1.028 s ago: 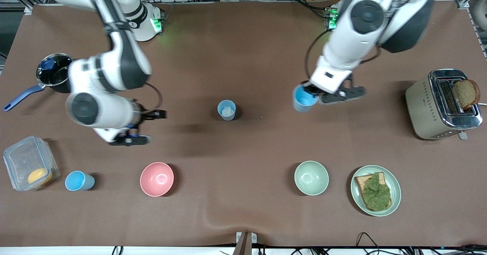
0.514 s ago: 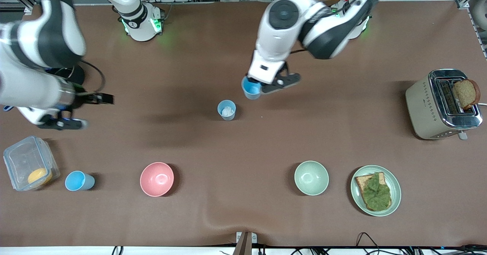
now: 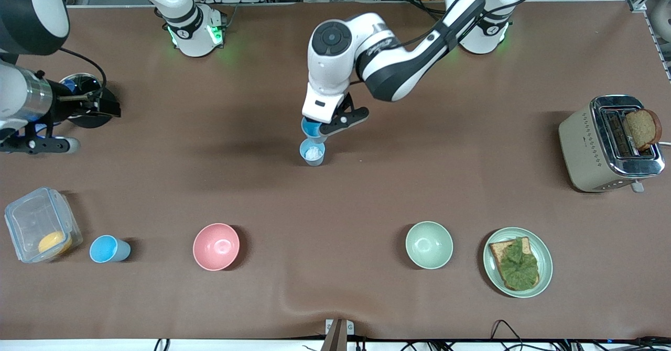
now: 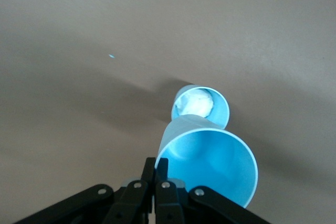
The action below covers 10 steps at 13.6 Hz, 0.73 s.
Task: Stack blue cups with both arms
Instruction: 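Lower the held cup into the center cup and open the left gripper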
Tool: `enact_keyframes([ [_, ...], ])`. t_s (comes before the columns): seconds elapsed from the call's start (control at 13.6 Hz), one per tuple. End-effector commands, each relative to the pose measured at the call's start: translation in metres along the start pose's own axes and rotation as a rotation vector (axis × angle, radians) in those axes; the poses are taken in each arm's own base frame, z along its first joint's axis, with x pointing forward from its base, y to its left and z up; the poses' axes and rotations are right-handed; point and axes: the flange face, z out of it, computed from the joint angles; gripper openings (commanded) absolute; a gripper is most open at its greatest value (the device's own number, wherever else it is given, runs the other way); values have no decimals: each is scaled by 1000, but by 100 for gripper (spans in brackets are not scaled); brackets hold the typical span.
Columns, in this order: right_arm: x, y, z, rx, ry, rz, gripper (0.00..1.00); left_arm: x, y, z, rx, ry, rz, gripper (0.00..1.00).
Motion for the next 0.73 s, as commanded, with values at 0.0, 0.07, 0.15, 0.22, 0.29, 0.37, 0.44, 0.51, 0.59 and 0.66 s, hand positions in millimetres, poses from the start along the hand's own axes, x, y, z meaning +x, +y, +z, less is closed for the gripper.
enact_keyframes([
  [0.0, 11, 7, -7, -28, -5, 5, 100, 2, 11, 13, -18, 31, -15, 0],
  [0.07, 12, 8, -8, -11, 7, 7, 100, -2, 12, 21, -4, 43, -6, 0],
  [0.15, 12, 11, -10, 6, 20, 8, 100, -1, 11, 31, 13, 54, -6, 0],
  [0.22, 14, 20, -11, 26, 46, 21, 100, 0, 11, 37, 21, 61, -6, 0],
  [0.29, 16, 26, -9, 47, 64, 28, 100, 2, 11, 43, 23, 67, -7, 0],
  [0.37, 16, 28, -9, 50, 69, 31, 100, 2, 13, 44, 4, 68, -6, 0],
  [0.44, 16, 29, -9, 50, 69, 32, 100, 2, 15, 44, -12, 68, -4, 0],
  [0.51, 17, 31, -10, 51, 75, 35, 100, 3, 16, 47, -17, 67, -5, 0],
  [0.59, 18, 35, -9, 53, 89, 41, 100, 4, 16, 48, -22, 68, -6, 0],
  [0.66, 17, 37, -7, 56, 101, 44, 100, 3, 17, 48, -30, 69, -3, 0],
])
